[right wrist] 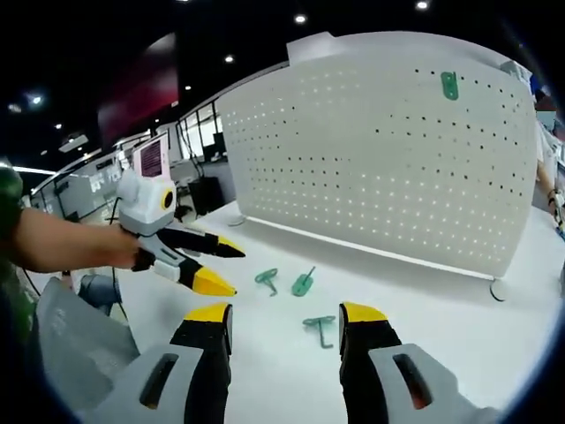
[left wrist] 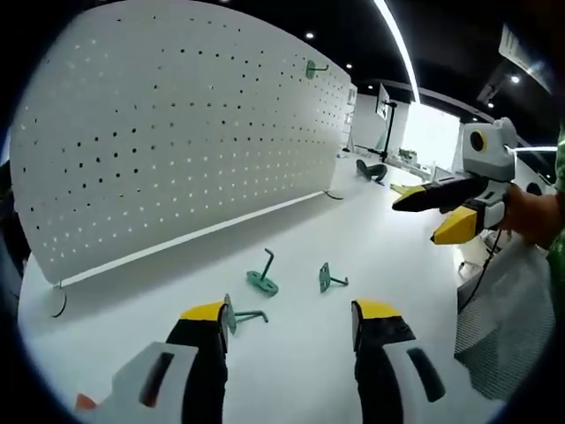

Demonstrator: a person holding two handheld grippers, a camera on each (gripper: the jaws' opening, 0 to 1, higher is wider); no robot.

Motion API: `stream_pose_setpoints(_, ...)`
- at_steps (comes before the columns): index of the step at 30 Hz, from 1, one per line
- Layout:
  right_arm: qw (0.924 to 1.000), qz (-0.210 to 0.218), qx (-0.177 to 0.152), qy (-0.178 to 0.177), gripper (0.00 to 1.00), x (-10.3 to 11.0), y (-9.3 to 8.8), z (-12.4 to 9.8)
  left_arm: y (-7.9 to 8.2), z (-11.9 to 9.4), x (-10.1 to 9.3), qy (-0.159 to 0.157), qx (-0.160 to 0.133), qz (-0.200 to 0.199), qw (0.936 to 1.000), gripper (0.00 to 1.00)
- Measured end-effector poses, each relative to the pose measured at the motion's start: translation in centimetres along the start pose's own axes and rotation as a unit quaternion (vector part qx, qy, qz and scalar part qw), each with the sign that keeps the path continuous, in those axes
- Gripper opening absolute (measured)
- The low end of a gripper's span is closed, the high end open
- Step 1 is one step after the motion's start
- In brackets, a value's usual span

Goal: Insert the hook assembly into the mounting plate slot until the hook locks in place.

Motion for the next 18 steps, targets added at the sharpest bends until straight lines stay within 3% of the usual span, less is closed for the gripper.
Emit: stream_pose_setpoints(18, 0.9965, -0.027, 0.004, 0.079, 0.50, 0.7, 1.2, 0.5, -0.5, 1.8, 1.7, 0.005, 0.024, -0.005, 0.9997, 0.53)
Point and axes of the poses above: the point that each gripper's makers call its tool centre point, and the gripper's own axes: z roughly forward along the fingers, x roughly to its left, y roughly out of its top, the point moved 9 cm from there along -z, roughly backward along the fingers, and after that the axes turned 4 degrees about y, right-handed, at the moved point
